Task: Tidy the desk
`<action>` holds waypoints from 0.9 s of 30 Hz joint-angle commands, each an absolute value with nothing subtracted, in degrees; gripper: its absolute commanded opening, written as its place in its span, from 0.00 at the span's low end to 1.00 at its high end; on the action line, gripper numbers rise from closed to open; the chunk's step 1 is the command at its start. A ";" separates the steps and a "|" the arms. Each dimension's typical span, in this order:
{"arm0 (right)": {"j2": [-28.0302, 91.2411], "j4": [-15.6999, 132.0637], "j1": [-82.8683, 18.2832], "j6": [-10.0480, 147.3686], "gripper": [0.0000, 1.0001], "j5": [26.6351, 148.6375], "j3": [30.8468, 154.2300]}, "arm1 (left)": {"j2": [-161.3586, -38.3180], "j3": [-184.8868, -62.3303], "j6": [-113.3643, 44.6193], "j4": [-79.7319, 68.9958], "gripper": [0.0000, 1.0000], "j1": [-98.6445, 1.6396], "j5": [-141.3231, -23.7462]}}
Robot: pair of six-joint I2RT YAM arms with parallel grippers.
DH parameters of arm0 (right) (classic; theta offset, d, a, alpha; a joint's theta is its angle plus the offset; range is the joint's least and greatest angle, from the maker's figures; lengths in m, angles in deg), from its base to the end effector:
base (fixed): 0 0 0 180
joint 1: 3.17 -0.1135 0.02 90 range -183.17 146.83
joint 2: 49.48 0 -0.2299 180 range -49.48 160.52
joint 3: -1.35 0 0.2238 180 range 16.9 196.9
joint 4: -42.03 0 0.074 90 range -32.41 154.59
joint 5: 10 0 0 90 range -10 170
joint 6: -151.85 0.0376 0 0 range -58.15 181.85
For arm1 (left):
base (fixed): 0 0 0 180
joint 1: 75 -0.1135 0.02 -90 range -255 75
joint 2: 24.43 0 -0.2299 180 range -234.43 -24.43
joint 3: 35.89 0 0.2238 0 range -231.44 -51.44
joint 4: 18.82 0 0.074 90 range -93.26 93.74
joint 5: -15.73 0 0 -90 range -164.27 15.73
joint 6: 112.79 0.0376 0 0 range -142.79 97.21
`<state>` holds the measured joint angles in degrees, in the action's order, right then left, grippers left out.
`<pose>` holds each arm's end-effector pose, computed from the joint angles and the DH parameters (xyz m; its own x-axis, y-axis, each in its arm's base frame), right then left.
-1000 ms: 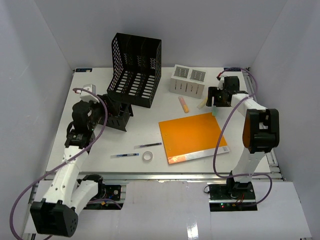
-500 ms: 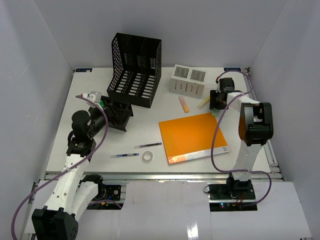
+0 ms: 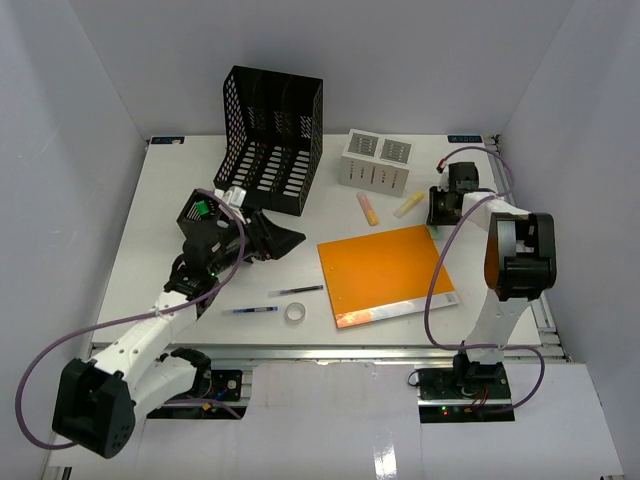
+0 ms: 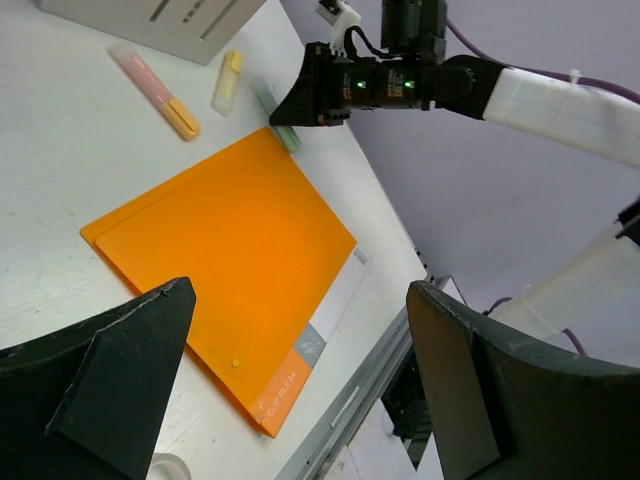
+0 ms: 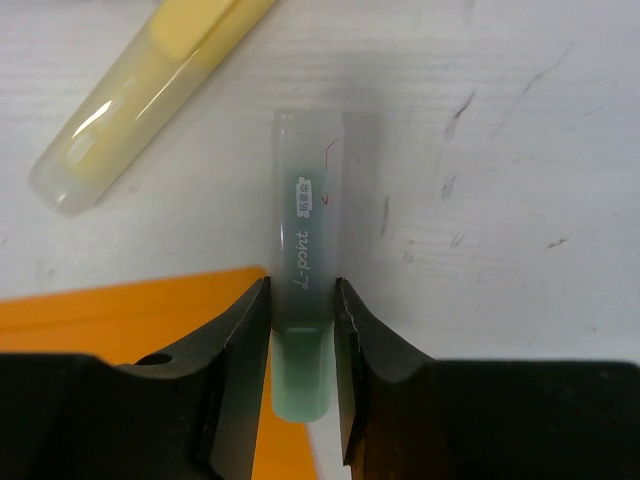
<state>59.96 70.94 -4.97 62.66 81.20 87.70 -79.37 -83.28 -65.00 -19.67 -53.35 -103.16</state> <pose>0.3709 0.0124 0.1546 -0.7882 -0.0106 -0.6154 -0.0332 0.9991 0.0252 0.1940 -0.0966 0.2598 -0.5970 -0.3959 -0.6978 0.4967 0.5006 -0.7090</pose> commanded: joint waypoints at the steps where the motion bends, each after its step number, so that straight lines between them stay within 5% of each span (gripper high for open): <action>1: 47.34 69.41 -3.96 57.39 0.09 94.52 82.46 | -85.71 -85.81 -70.85 -26.52 0.98 -48.36 -98.61; 10: 27.13 72.48 -6.33 43.38 0.08 125.90 69.01 | -103.69 -93.36 -75.97 -34.24 0.98 -39.89 -94.34; 27: 22.42 70.60 -14.76 42.95 0.08 132.47 66.04 | -121.79 -105.41 -79.03 -38.67 0.92 -33.26 -90.80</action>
